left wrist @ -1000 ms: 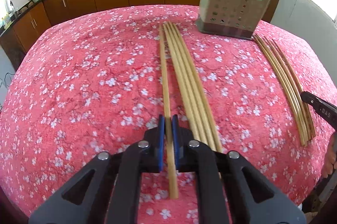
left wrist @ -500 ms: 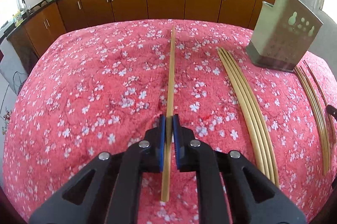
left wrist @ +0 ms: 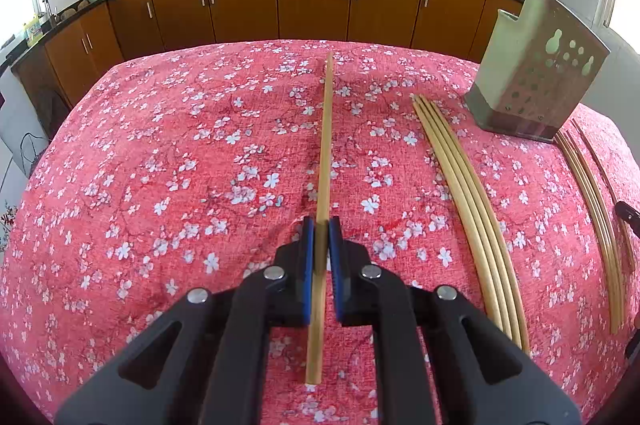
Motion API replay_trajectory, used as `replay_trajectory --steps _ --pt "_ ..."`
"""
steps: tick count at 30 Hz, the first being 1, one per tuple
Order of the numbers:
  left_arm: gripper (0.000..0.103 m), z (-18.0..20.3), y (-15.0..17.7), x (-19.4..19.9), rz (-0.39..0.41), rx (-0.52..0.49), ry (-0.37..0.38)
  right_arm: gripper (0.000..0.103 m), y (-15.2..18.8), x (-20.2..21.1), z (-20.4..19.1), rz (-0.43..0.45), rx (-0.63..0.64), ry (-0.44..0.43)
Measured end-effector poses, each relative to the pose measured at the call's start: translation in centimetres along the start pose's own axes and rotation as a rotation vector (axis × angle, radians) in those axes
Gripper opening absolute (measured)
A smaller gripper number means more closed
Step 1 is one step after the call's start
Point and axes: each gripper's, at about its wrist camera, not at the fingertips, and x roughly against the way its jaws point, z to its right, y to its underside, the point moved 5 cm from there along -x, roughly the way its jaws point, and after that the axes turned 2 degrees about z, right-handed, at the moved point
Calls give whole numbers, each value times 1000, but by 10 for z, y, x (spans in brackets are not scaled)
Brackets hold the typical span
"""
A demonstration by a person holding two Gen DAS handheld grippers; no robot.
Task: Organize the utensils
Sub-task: 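Lift the held chopstick with the left gripper while the right gripper lifts its chopstick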
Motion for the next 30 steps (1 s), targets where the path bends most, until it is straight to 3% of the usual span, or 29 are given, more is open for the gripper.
replay_trajectory --steps 26,30 --pt "12 -1 0 -1 6 1 4 9 -2 0 5 1 -12 -11" --pt "12 5 7 6 -4 -78 -34 9 4 5 1 0 29 -5"
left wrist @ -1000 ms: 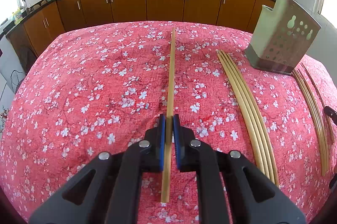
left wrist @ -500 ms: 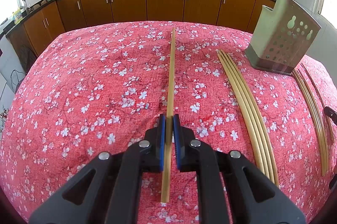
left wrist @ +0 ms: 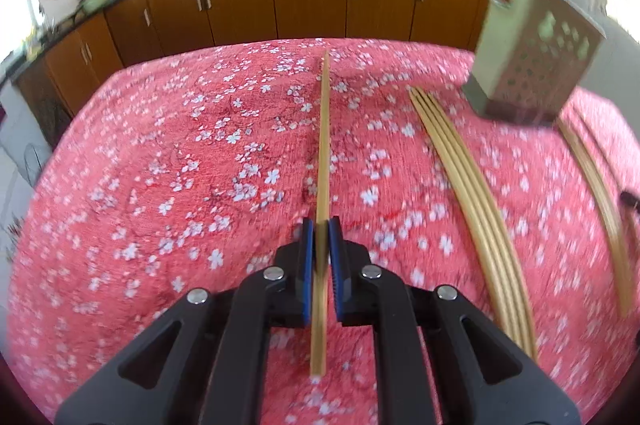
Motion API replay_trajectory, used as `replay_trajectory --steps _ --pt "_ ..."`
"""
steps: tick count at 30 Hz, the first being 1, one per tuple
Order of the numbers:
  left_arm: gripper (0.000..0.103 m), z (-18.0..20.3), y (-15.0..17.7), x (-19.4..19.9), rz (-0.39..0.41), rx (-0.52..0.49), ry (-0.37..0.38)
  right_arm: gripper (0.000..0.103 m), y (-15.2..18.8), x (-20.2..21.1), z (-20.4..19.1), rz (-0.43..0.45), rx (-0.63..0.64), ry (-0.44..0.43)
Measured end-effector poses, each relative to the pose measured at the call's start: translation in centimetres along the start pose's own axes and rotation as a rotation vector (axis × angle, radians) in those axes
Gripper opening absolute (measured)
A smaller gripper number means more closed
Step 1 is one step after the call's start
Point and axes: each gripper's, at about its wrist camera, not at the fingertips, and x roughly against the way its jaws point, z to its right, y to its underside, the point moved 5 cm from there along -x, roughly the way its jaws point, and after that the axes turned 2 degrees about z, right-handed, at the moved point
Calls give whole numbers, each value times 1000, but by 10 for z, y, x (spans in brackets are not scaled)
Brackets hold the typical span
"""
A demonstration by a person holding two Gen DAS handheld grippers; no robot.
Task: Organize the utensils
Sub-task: 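Lift the held chopstick with the left gripper while the right gripper lifts its chopstick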
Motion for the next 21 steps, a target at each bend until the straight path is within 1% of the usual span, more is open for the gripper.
replay_trajectory --steps 4,6,8,10,13,14,17,19,21 --pt "12 1 12 9 8 -23 -4 9 6 5 1 -1 -12 -27" --pt "9 1 14 11 7 -25 0 9 7 6 1 -1 -15 -29" --pt "9 1 14 13 -3 -30 -4 8 6 8 0 -8 -15 -27" --pt "9 0 9 21 8 -28 -2 8 0 18 3 20 -28 -38" --pt "9 -2 -10 49 85 -22 1 8 -19 45 5 109 -38 -40" --pt "9 -3 -17 57 109 -18 2 8 -29 58 6 152 -41 -40" --pt "9 -6 -42 89 204 1 9 8 -52 86 5 244 -35 -37" --pt "9 -7 -60 109 266 20 17 8 -64 98 6 288 -28 -36" --pt "9 -7 -74 124 311 35 21 8 -75 111 4 330 -22 -42"
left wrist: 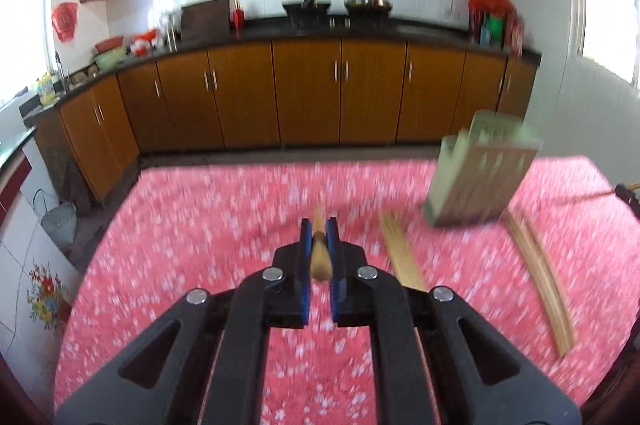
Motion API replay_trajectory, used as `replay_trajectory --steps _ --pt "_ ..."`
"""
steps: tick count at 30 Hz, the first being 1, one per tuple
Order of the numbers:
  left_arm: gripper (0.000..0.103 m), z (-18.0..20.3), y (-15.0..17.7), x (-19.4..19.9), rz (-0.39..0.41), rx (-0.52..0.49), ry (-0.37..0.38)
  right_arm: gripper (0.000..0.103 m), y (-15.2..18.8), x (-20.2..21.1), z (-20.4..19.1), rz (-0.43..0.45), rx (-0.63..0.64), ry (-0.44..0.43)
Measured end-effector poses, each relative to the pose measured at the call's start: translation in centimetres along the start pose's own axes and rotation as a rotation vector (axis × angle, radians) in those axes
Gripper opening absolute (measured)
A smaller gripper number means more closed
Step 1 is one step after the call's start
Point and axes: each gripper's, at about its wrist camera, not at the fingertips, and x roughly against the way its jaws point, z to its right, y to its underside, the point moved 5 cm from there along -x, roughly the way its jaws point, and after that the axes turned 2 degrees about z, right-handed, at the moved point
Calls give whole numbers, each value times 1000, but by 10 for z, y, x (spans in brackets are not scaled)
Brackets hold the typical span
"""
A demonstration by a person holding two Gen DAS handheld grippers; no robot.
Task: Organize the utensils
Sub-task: 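Carry both chopsticks over the perforated holder and lower them in, both grippers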
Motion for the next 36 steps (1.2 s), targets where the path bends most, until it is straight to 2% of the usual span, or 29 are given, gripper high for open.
replay_trajectory --steps 3,11,14,18,22,25,30,36 --pt "9 1 -18 6 35 13 5 8 -12 5 -2 33 -1 -8" --pt "8 -1 -40 9 64 48 10 8 -35 9 -4 76 -28 -23" --pt "8 1 -63 22 111 68 35 8 -73 25 -7 160 -62 -59" --pt "8 14 -103 48 216 83 62 8 -117 50 -18 276 -106 -121" --pt "8 30 -140 68 332 120 85 8 -146 65 -38 348 -129 -209" --pt "8 49 -166 73 406 122 83 8 -153 62 -54 349 -119 -255" --pt "8 80 -196 65 468 118 95 8 -148 44 -73 316 -98 -286" --pt "8 106 -203 37 501 150 127 8 -134 18 -80 253 -91 -304"
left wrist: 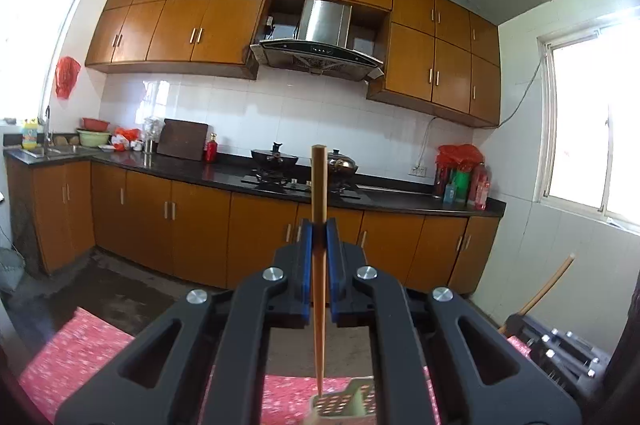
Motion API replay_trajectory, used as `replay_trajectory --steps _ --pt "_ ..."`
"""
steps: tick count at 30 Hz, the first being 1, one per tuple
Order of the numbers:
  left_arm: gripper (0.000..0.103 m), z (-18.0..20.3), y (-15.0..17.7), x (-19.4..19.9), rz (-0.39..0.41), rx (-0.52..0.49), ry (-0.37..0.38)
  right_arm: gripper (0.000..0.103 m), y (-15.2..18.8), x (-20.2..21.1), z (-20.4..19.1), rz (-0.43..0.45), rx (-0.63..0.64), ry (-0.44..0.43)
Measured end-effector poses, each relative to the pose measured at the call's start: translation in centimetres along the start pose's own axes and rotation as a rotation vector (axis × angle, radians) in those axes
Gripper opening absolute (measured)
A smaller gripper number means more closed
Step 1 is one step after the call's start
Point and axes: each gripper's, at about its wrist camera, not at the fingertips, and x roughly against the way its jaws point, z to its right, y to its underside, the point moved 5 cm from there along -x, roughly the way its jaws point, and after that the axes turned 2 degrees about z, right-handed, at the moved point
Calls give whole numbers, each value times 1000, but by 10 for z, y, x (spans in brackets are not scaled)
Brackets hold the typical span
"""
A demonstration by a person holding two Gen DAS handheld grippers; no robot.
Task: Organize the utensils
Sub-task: 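Carry both chopsticks over the perforated holder and lower them in, both grippers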
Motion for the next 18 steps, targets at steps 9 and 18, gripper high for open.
replay_trajectory --steps 9,18 --pt "8 -6 65 -38 -120 51 17 8 37 -29 4 -102 -2 4" --pt "15 -10 99 -40 -189 17 42 8 52 -37 5 -150 10 21"
